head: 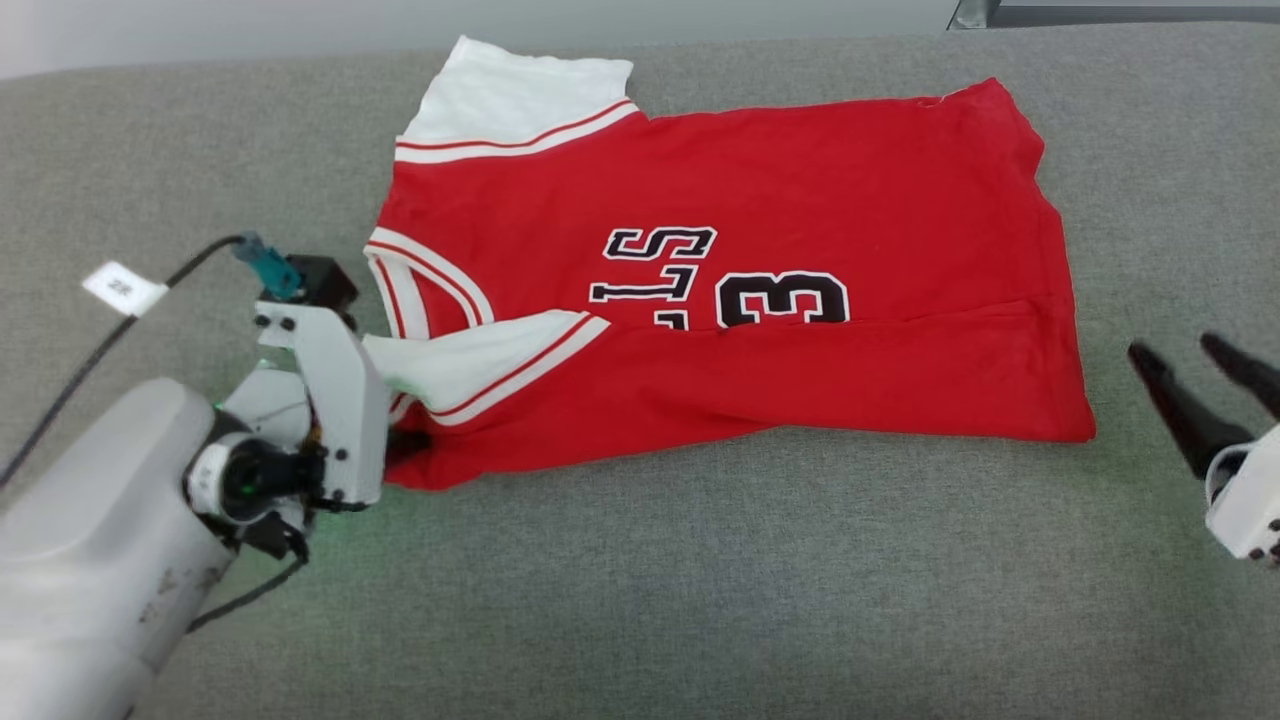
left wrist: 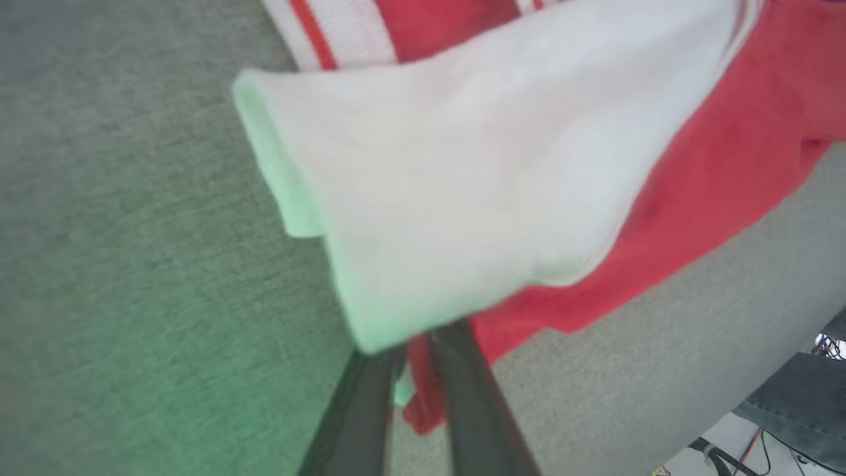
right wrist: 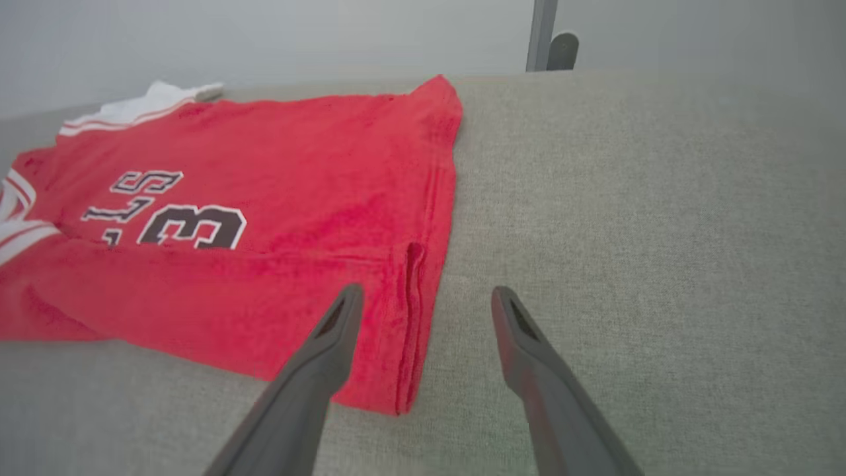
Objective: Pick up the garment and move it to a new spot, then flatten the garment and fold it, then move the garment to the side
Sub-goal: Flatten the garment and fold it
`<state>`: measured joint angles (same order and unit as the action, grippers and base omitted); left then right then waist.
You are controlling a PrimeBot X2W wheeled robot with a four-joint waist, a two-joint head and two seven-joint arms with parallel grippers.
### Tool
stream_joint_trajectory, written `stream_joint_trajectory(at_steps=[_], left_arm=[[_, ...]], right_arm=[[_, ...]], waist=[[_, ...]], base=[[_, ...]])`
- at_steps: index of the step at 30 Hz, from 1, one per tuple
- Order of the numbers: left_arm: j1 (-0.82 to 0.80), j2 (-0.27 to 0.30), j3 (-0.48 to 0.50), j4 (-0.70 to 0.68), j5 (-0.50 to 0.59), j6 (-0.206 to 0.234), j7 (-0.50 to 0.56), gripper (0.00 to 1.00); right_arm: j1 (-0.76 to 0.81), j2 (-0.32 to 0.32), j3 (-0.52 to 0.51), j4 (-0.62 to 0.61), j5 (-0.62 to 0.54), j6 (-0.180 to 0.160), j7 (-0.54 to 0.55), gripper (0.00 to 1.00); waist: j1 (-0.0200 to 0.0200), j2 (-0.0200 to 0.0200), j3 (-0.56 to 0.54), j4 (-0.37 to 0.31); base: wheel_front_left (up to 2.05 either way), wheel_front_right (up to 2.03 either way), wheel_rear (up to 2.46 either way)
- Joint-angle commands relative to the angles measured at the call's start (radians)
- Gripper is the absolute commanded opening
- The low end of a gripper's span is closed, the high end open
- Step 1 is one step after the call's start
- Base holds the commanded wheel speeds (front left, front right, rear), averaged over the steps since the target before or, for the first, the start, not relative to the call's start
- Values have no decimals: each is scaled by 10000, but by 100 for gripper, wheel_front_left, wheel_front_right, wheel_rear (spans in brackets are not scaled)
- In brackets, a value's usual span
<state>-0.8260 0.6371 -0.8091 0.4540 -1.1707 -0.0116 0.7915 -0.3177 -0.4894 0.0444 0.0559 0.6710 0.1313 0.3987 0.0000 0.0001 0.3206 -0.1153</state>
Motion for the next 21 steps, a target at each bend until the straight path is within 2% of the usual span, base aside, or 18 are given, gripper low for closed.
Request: stream_joint_trajectory(at_steps=[1,6,8,10,19,20,21], left_arm=[[340,-360,-302,134,-62,-100,53,0],[279,-453,-270,259,-55,-263,-92,0],[218,-490,-279,257,-20,-310,-110,0],[129,-549,-293,241,20,-346,-164,0],[-240,-847,-341,246,257,-495,-448,0],[-242,-879,-348,270,265,-523,-473,0],[-240,-913,-352,298,262,-557,-512,0]], right_arm=[[-41,-314,209,-39,-82,-11,500,100],[-423,-1115,1153,-119,-116,-11,2522,100],[-686,-1227,1533,-85,-10,-11,3049,100],[-989,-1427,1781,36,-142,-11,3356,100],[-1690,-1346,2415,1248,-52,-11,4088,100],[-1688,-1361,2511,1371,-44,-10,4048,96],[-1677,-1349,2602,1489,-40,-11,3979,68]], waist=[[0,-1,-6,13],[0,-1,2,132],[0,-1,61,205],[0,-1,138,314],[0,-1,508,709],[0,-1,523,733],[0,-1,527,757]], base=[[0,0,0],[0,0,0],[0,0,0],[0,0,0],[0,0,0],[0,0,0],[0,0,0]])
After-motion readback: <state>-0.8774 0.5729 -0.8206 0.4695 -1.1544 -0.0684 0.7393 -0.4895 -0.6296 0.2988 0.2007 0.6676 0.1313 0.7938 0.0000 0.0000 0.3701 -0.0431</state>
